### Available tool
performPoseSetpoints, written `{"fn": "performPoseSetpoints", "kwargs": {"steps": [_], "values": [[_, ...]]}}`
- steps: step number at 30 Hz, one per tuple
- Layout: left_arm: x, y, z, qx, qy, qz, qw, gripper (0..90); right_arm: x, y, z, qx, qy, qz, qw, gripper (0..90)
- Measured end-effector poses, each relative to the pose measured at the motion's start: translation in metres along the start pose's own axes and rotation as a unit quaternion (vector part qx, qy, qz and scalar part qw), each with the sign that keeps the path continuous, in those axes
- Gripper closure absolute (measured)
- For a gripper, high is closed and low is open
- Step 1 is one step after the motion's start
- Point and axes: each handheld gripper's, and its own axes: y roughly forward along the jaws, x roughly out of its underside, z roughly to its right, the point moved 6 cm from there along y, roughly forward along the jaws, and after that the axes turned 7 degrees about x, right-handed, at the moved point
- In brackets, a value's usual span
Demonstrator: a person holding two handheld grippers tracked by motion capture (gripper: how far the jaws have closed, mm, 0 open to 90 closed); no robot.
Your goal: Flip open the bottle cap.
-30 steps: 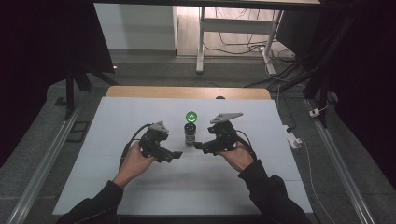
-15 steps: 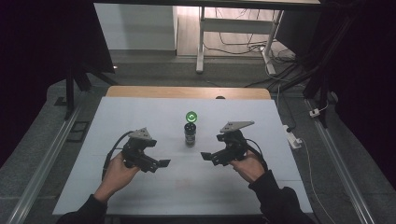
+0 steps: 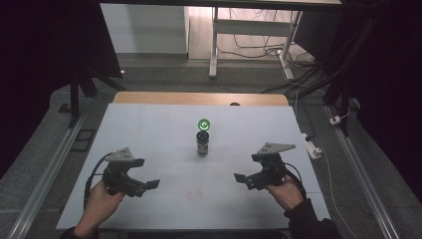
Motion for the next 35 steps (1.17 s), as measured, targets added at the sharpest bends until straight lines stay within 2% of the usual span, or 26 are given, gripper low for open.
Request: {"fn": "performPoseSetpoints", "kwargs": {"steps": [6,15,20,26,31,35], "values": [[0.020,-0.023,0.001,-0.017,-0.018,0.014,0.9996,0.0,0.014,-0.022,0.008,0.026,0.020,0.017,0.9993,0.0],[0.051,-0.052,-0.001,-0.051,-0.046,0.027,0.9973,0.0,0.041,-0.045,0.023,0.063,0.052,0.016,0.9965,0.0],[0.062,-0.058,-0.002,-0.063,-0.057,0.027,0.9960,0.0,0.055,-0.053,0.029,0.086,0.053,0.005,0.9949,0.0],[0.074,-0.063,-0.002,-0.090,-0.058,0.009,0.9942,0.0,0.069,-0.061,0.035,0.095,0.070,-0.012,0.9929,0.0],[0.079,-0.068,-0.005,-0.112,-0.069,0.003,0.9913,0.0,0.075,-0.066,0.036,0.101,0.078,-0.021,0.9916,0.0],[0.080,-0.069,-0.006,-0.112,-0.079,0.004,0.9906,0.0,0.076,-0.066,0.036,0.103,0.077,-0.028,0.9913,0.0]]}}
